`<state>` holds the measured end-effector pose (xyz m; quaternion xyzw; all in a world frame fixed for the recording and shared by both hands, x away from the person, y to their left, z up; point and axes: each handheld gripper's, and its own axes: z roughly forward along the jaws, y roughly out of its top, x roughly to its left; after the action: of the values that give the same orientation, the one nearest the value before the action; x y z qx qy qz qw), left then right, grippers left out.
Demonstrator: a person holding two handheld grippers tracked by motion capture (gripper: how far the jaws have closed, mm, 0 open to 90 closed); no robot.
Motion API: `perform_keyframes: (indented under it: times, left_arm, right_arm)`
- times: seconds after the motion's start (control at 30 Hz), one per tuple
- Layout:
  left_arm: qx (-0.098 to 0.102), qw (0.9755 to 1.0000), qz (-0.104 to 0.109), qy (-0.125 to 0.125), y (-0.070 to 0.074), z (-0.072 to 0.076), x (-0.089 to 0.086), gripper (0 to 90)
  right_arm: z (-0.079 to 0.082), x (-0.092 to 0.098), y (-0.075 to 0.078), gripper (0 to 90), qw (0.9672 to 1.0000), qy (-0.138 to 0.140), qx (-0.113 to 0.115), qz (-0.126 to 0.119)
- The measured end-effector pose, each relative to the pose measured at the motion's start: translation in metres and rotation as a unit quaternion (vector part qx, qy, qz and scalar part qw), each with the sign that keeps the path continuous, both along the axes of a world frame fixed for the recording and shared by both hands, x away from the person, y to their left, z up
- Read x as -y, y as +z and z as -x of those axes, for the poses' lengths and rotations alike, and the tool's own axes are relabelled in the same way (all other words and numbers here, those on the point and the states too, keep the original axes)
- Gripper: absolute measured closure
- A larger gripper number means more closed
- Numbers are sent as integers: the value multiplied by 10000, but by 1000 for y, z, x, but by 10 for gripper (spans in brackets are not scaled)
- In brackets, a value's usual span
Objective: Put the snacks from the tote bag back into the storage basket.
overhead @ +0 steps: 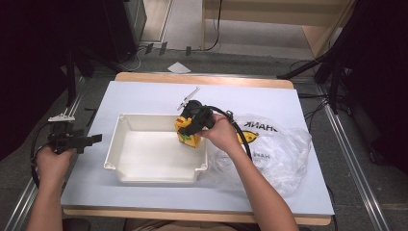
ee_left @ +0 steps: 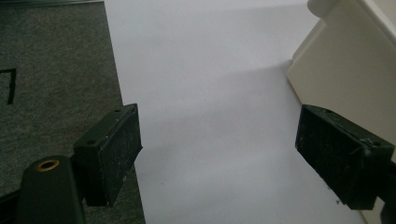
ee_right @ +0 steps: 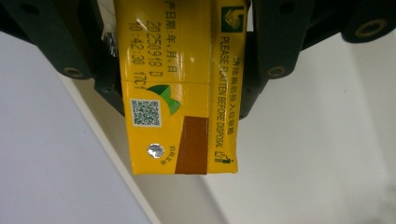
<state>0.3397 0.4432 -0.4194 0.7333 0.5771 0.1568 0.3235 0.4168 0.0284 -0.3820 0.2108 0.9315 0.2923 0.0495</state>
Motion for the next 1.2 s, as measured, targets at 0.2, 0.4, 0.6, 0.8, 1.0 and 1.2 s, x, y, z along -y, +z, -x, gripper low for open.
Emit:
perform_keyframes:
  times: [0.2,0.4,0.6,0.8,1.0,1.2]
  left_arm:
    - [2,10000,1,-3,0,0,0,154]
    - [-8,10000,-8,-33,0,0,1,154]
    - [-8,10000,-7,-21,0,0,1,154]
    - [-29,10000,-15,-30,0,0,2,154]
    - [-10,10000,-3,-31,0,-1,1,154]
    - [-11,10000,-19,-48,0,-1,3,154]
  right_arm:
    - [-3,-1,-6,520,10000,-26,-10,-10]
    - [-3,2,-8,520,10000,-19,50,-71]
    - [-7,6,-10,519,9999,-57,75,-122]
    - [-9,9,-11,514,9998,-151,-15,-126]
    - [-9,11,-11,504,9998,-188,-55,-83]
    - [-8,13,-3,462,9995,-209,-108,-222]
